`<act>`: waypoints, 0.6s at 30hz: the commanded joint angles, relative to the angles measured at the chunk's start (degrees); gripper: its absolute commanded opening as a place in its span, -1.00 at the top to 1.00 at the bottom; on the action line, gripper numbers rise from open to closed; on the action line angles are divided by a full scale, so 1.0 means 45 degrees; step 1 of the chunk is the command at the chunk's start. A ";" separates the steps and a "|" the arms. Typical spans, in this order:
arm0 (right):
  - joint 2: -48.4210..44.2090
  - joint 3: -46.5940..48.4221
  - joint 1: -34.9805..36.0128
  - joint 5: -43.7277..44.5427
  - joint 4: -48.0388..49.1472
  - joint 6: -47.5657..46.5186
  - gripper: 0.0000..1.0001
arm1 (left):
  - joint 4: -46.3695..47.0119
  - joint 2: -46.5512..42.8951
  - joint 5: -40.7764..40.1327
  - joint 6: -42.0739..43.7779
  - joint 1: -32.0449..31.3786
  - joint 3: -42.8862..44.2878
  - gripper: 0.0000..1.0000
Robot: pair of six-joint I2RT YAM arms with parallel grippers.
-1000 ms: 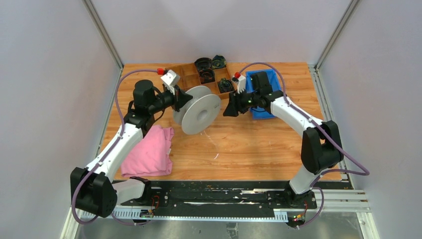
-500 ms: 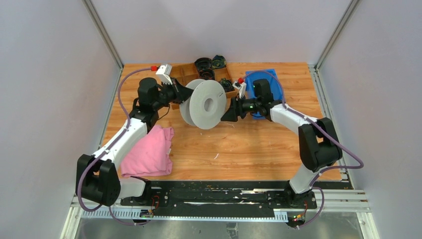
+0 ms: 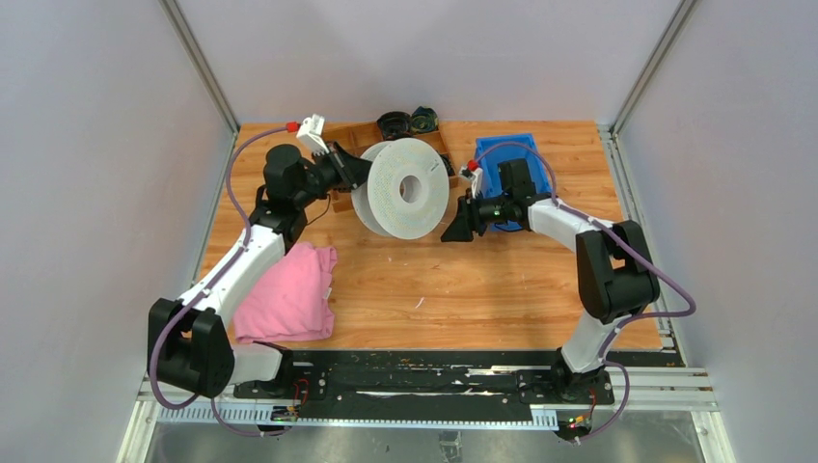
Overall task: Wrap the cables
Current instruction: Wrap the cable around the cable reel.
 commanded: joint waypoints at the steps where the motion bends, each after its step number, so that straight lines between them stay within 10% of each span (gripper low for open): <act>1: 0.0242 0.0121 -0.0320 -0.0527 -0.0818 -0.0897 0.19 | 0.1040 0.0031 0.0289 -0.1055 0.0138 0.0643 0.99; 8: -0.0588 0.0018 -0.0414 -0.0361 -0.1576 -0.1362 0.41 | 0.1039 0.0060 0.0048 -0.1448 0.0209 0.0532 0.99; 13: -0.1121 -0.0002 -0.0394 -0.0454 -0.1740 -0.0942 0.98 | 0.0519 0.0098 -0.0270 -0.1812 0.0214 0.0501 0.99; 18: -0.2069 -0.0143 0.0032 -0.0050 -0.1693 -0.0051 0.99 | -0.1608 0.0330 -0.1368 -0.2278 0.0212 0.1011 0.99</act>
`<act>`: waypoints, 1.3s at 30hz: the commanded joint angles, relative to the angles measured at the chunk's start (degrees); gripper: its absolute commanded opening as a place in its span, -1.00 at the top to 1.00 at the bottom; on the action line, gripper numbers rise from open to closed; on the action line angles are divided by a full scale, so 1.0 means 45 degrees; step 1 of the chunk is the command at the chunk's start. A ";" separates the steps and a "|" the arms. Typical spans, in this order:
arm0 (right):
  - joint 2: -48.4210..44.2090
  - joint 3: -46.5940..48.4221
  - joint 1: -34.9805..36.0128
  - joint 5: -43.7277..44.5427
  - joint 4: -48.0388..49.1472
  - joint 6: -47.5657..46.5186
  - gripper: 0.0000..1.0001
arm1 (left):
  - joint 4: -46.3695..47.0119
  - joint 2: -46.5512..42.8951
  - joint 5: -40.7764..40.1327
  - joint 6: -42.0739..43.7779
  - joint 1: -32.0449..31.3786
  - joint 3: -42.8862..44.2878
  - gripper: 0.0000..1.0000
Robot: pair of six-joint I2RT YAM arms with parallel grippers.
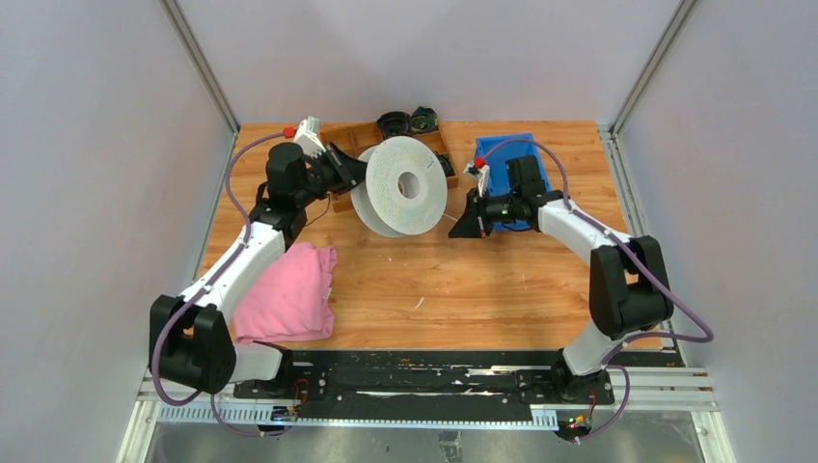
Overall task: Wrap the cables
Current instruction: Wrap the cable around the cable reel.
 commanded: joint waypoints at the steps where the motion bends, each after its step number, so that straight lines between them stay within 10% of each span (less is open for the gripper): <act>1: -0.1162 -0.0178 0.0408 0.0242 -0.0073 0.0853 0.99 | -0.1699 0.0243 -0.1042 -0.0971 0.0069 0.1104 0.99; 27: -0.0891 -0.0132 0.2699 0.0833 0.2275 0.3123 0.99 | 0.0338 0.1832 0.0379 -0.6606 0.1040 -0.0701 0.99; 39: -0.0997 0.0315 0.2684 0.0653 0.1149 0.2488 0.60 | 0.0491 0.1955 0.0378 -0.6604 0.1143 -0.0728 0.99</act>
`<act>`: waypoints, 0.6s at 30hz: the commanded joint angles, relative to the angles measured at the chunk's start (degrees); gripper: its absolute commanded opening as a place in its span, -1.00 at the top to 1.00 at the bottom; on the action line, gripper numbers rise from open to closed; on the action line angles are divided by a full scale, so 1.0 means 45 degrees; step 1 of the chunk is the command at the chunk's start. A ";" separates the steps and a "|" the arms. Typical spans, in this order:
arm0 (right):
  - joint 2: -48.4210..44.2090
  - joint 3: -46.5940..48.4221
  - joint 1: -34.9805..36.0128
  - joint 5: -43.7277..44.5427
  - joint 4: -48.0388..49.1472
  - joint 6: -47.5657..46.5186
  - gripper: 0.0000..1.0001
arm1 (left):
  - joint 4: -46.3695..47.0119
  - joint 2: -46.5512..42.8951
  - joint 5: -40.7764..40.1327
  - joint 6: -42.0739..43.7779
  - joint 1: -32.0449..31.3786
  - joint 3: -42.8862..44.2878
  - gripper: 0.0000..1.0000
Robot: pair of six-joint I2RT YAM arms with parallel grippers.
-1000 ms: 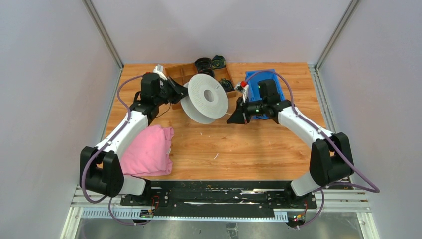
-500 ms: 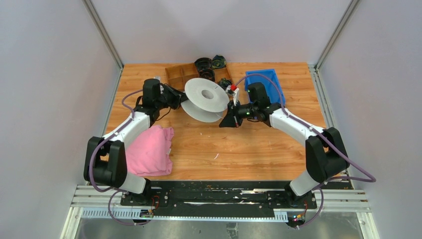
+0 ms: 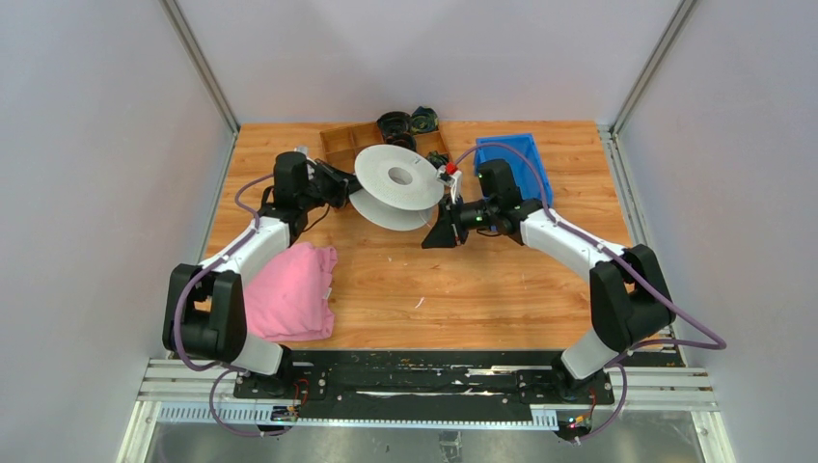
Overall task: Wrap the cables
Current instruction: Wrap the cable around the cable reel.
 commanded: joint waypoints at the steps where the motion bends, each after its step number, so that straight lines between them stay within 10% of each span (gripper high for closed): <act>1: -0.0026 0.0657 0.0078 -0.0287 -0.0646 -0.0367 0.53 | 0.0986 0.0027 0.0461 -0.0397 0.0113 -0.0017 0.99; 18: 0.0064 0.1663 -0.0336 0.1943 -0.4214 -0.2545 -0.07 | 0.1300 -0.0168 0.0622 -0.0341 0.0113 -0.0054 0.99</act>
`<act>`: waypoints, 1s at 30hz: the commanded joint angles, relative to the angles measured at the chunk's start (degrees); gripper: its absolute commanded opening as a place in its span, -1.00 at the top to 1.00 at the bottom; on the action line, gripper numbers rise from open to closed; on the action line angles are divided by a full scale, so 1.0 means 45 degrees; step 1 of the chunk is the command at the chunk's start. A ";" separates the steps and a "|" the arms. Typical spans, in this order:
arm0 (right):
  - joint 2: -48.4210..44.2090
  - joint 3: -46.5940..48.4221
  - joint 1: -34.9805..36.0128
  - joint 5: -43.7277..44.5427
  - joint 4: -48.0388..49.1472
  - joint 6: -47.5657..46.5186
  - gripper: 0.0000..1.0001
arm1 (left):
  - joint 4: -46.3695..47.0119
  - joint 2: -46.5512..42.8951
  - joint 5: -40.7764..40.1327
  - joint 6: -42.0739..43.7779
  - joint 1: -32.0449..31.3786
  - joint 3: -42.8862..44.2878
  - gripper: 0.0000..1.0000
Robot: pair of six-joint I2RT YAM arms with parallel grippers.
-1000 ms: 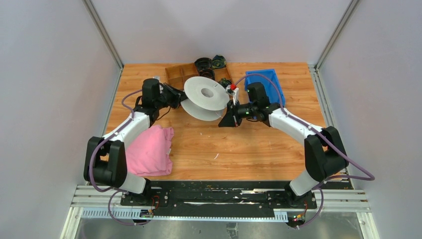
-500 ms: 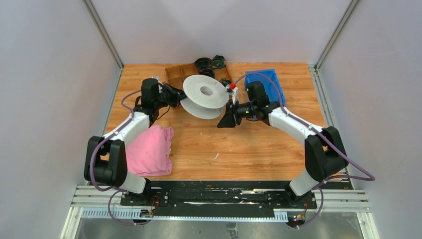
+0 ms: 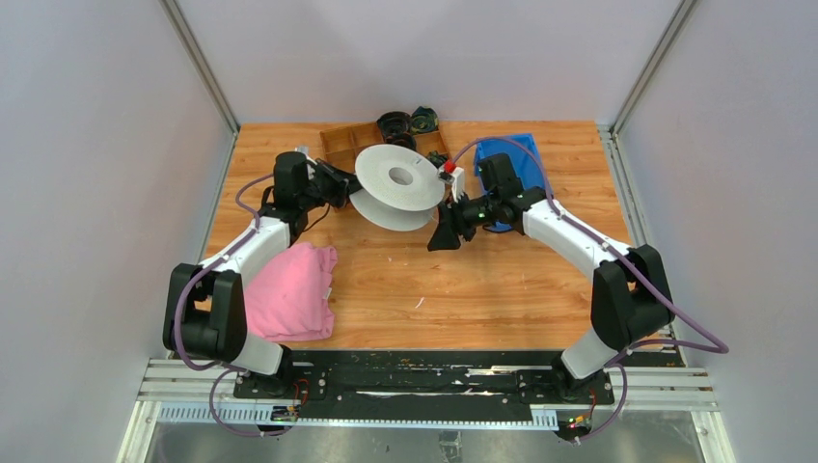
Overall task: Wrap the cables
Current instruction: Wrap the cable around the cable reel.
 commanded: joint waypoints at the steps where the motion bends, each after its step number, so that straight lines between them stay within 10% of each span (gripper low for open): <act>1: -0.0158 0.0233 -0.0122 0.0770 -0.1058 -0.1000 -0.08 | 0.1196 -0.0212 0.0467 -0.0308 0.0113 -0.0049 0.99; 30: -0.0721 0.1158 -0.0122 0.4345 -0.2771 -0.2930 -0.20 | 0.1191 -0.0222 0.0447 -0.0110 0.0132 -0.0160 0.99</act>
